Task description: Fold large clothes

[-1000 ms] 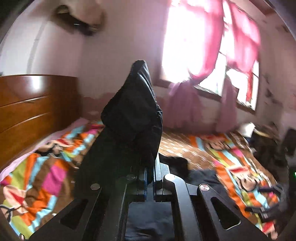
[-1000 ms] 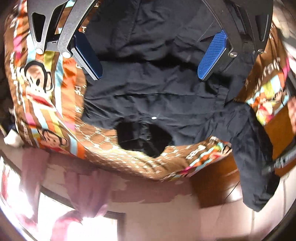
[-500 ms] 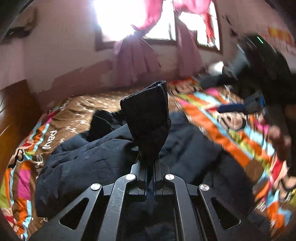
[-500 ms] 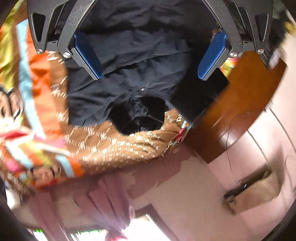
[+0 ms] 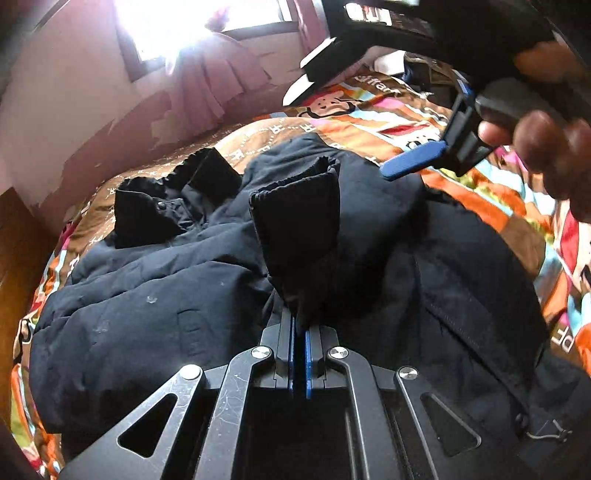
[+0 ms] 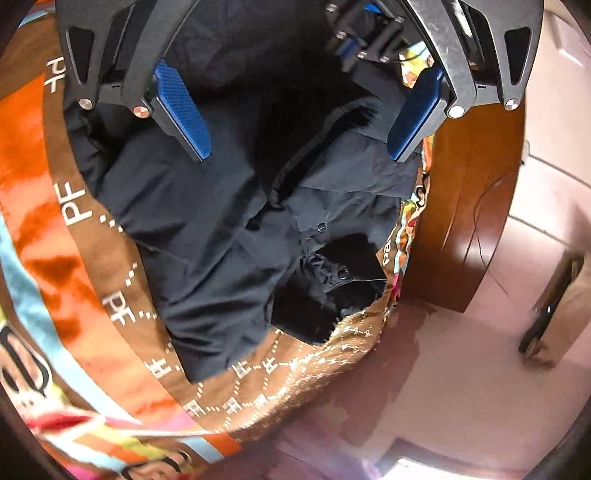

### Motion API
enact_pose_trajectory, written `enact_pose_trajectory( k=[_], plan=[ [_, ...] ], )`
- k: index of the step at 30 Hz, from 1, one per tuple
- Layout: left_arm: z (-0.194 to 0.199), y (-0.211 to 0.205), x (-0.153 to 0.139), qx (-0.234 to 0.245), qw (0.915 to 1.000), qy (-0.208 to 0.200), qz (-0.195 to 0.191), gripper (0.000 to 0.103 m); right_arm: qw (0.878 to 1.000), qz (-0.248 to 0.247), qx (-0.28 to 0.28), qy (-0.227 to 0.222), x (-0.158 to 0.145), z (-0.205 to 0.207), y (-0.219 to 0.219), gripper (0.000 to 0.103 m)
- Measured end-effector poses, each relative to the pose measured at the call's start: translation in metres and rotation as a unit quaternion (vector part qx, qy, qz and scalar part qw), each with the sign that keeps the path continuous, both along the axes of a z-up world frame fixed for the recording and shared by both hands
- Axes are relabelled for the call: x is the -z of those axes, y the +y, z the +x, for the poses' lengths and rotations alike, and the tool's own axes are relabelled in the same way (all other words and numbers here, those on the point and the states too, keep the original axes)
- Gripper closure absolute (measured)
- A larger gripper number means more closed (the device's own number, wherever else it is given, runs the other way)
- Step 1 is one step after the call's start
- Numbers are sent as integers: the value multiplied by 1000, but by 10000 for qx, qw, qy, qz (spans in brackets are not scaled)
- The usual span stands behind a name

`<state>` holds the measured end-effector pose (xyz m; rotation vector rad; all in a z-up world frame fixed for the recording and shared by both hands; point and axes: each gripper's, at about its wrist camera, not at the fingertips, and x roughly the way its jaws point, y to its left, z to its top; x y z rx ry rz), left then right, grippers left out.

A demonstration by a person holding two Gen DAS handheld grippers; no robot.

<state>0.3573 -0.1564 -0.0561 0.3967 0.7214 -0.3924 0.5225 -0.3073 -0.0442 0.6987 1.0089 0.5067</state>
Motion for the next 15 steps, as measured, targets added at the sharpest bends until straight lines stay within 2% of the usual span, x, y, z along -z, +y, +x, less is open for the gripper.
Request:
enact_pose_trajectory(
  k=[3,5,6,9,10,12,14,15],
  plan=[
    [0,0,4,15,10000,13,54,101,9996,-149,-23,233,8,5,3,17],
    [1,-1,5,28,10000,28,85,101,9989,-263,-69,389,17,6,6,38],
    [1,-1,5,38,9999,52,110,101,9984,-300,-66,479,21,6,8,45],
    [-1,1,5,90,9998,23,158,95,9975,-267,-134,646,28,5,13,76],
    [-3,2,4,130,9998,20,152,92,9973,-381,-151,610,27,4,14,90],
    [-8,5,0,226,9997,19,65,85,9974,-498,-226,462,22,2,16,95],
    [-13,11,-6,322,9994,86,-134,61,9972,-685,-227,210,14,-4,18,98],
    [-16,16,-9,326,9991,106,-252,55,9955,-912,-238,31,8,-7,20,98]
  ],
)
